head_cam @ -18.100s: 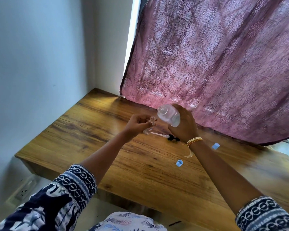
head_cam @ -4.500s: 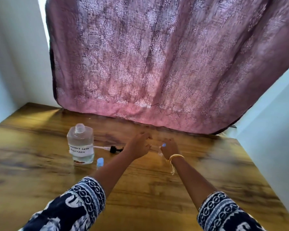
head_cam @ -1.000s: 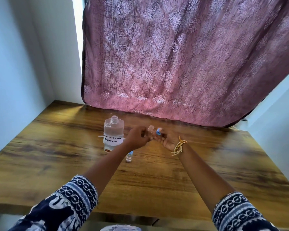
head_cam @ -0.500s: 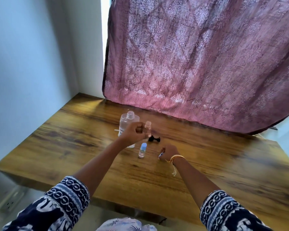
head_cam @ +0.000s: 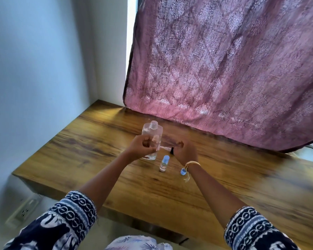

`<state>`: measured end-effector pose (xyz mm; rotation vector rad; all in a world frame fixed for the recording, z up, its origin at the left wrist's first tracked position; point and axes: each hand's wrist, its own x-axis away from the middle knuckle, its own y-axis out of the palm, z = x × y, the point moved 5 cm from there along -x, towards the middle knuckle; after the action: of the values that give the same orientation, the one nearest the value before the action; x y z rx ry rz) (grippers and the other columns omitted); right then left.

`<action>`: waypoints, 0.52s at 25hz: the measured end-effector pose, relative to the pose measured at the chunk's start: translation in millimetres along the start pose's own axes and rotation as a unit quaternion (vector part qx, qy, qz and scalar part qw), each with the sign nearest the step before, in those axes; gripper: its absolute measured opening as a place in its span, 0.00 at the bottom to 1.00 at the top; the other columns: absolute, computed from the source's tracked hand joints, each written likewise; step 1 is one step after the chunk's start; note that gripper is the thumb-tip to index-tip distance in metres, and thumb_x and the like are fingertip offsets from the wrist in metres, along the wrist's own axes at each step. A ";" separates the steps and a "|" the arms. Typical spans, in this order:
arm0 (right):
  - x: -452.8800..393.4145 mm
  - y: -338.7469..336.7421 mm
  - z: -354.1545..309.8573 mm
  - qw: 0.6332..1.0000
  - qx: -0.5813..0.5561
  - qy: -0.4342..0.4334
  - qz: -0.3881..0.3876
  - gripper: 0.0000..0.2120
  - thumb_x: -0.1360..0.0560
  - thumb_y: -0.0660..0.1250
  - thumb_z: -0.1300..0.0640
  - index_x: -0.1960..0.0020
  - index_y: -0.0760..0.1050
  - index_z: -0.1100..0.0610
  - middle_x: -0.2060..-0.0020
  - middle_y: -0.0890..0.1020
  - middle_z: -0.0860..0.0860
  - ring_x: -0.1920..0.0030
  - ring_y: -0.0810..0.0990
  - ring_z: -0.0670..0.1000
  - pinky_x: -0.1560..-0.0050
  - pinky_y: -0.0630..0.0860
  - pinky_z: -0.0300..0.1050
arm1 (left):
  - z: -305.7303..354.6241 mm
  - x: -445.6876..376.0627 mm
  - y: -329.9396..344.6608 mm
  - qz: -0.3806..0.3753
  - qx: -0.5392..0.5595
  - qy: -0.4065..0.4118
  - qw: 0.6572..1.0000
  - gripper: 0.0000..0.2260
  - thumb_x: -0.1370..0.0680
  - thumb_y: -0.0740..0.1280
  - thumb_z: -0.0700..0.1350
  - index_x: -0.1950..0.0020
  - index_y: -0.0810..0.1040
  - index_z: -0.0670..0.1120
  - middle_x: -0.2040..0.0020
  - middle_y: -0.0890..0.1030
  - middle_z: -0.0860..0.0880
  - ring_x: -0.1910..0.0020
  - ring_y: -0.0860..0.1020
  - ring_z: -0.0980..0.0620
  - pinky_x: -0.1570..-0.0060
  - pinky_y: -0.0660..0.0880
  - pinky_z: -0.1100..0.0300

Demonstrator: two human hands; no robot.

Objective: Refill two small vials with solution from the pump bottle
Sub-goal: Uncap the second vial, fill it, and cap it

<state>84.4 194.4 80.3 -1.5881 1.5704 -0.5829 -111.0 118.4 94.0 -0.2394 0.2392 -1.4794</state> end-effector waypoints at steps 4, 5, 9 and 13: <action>-22.5 23.6 -48.1 0.977 -0.171 0.005 -0.129 0.36 0.36 0.79 0.57 0.33 0.67 0.60 0.44 0.70 0.50 0.45 0.74 0.50 0.45 0.74 0.43 | -11.8 6.2 -20.3 0.013 0.074 -0.026 0.997 0.22 0.29 0.74 0.34 0.37 0.75 0.43 0.60 0.82 0.42 0.61 0.79 0.51 0.57 0.81 0.57; -24.7 33.6 -52.8 0.964 -0.193 0.024 -0.180 0.41 0.36 0.79 0.55 0.29 0.62 0.58 0.41 0.69 0.49 0.41 0.73 0.50 0.42 0.74 0.44 | -13.5 7.0 -25.3 0.018 0.090 -0.031 0.995 0.21 0.27 0.73 0.34 0.36 0.75 0.43 0.58 0.82 0.40 0.58 0.80 0.48 0.53 0.81 0.51; -30.8 50.3 -72.9 0.943 -0.237 0.006 -0.234 0.35 0.45 0.77 0.49 0.38 0.73 0.46 0.47 0.82 0.47 0.45 0.80 0.51 0.45 0.79 0.51 | -19.7 7.5 -45.3 0.031 0.138 -0.060 0.988 0.15 0.22 0.67 0.38 0.36 0.76 0.40 0.57 0.80 0.42 0.58 0.81 0.49 0.51 0.81 0.45; -30.6 64.1 -81.9 0.916 -0.222 -0.062 -0.328 0.20 0.37 0.77 0.55 0.49 0.77 0.63 0.58 0.82 0.62 0.57 0.81 0.62 0.57 0.79 0.53 | -20.1 6.6 -61.7 0.036 0.154 -0.070 0.985 0.13 0.21 0.65 0.38 0.36 0.75 0.38 0.55 0.80 0.43 0.58 0.81 0.48 0.56 0.82 0.52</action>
<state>-22.5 212.5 82.1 -2.4820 1.0927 -0.4683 -175.2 106.9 93.5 -0.0818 -0.0939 -1.3989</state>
